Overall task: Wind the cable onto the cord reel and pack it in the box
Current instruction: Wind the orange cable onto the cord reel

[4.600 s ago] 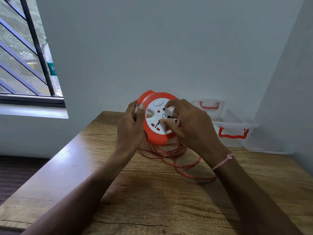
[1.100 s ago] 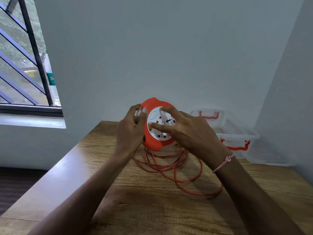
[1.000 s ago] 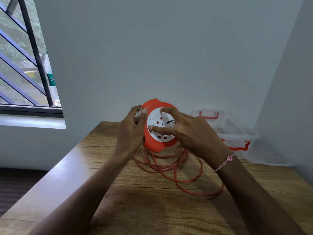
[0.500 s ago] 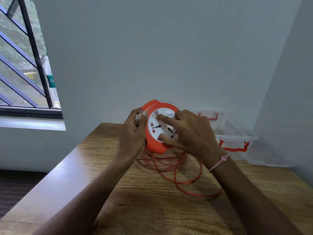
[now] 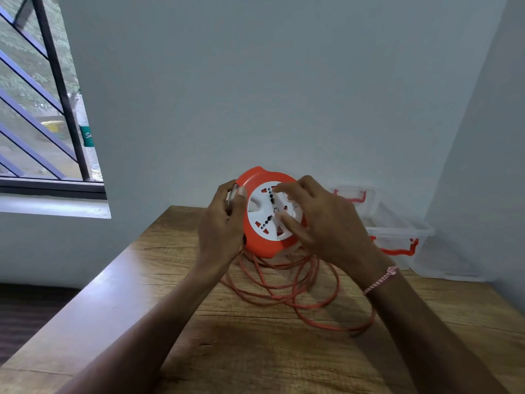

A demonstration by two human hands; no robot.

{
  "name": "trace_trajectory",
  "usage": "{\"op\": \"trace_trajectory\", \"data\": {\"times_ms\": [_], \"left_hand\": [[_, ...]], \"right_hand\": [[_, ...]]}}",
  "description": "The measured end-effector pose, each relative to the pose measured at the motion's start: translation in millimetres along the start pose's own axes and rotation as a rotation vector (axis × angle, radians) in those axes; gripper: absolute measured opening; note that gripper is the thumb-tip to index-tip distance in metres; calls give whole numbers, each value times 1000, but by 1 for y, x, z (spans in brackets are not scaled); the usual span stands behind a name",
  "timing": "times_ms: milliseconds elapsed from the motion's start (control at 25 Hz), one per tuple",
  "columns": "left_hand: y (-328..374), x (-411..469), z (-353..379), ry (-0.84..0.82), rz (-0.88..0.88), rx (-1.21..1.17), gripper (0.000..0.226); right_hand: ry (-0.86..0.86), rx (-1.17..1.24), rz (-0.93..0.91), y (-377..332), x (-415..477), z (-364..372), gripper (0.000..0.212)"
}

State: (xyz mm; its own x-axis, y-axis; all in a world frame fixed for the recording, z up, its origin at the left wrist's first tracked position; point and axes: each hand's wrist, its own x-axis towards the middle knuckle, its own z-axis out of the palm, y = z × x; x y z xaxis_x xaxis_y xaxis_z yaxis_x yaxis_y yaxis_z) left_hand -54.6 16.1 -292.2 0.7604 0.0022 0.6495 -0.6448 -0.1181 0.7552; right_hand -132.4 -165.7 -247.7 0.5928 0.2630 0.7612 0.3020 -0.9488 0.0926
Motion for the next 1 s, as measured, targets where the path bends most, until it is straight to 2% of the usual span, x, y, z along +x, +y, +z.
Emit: {"op": "trace_trajectory", "data": {"times_ms": [120, 200, 320, 400, 440, 560, 600, 680, 760, 840, 920, 1000], "left_hand": [[0, 3, -2, -23, -9, -12, 17], [2, 4, -2, -27, -8, -1, 16], [6, 1, -2, -4, 8, 10, 13], [6, -1, 0, 20, 31, 20, 13], [6, -3, 1, 32, 42, 34, 17], [5, -8, 6, 34, 53, 66, 35], [5, -8, 7, 31, 49, 71, 39], [2, -6, 5, 23, 30, 59, 38], [0, -1, 1, 13, 8, 37, 28], [-1, 2, -2, 11, -10, 32, 23], [0, 4, -4, 7, -28, 34, 23], [1, 4, -3, 0, -33, 39, 25]], "right_hand": [[-231, -219, -167, 6, -1, -6, 52], [-235, -278, -191, 3, -1, -5, 53], [-144, -254, -168, -3, 0, -5, 53], [-48, -211, -40, -10, 1, 1, 59], [9, -157, 80, -16, 1, 6, 63], [95, 143, 484, -27, 3, 21, 58], [98, 226, 545, -27, 3, 22, 56], [99, 200, 446, -20, 3, 17, 50], [61, 45, 162, -9, 0, 9, 43], [-83, -99, -74, 0, -2, 3, 44], [-177, -226, -169, 4, -4, 2, 52], [-171, -279, -198, 3, -4, 2, 54]]}}
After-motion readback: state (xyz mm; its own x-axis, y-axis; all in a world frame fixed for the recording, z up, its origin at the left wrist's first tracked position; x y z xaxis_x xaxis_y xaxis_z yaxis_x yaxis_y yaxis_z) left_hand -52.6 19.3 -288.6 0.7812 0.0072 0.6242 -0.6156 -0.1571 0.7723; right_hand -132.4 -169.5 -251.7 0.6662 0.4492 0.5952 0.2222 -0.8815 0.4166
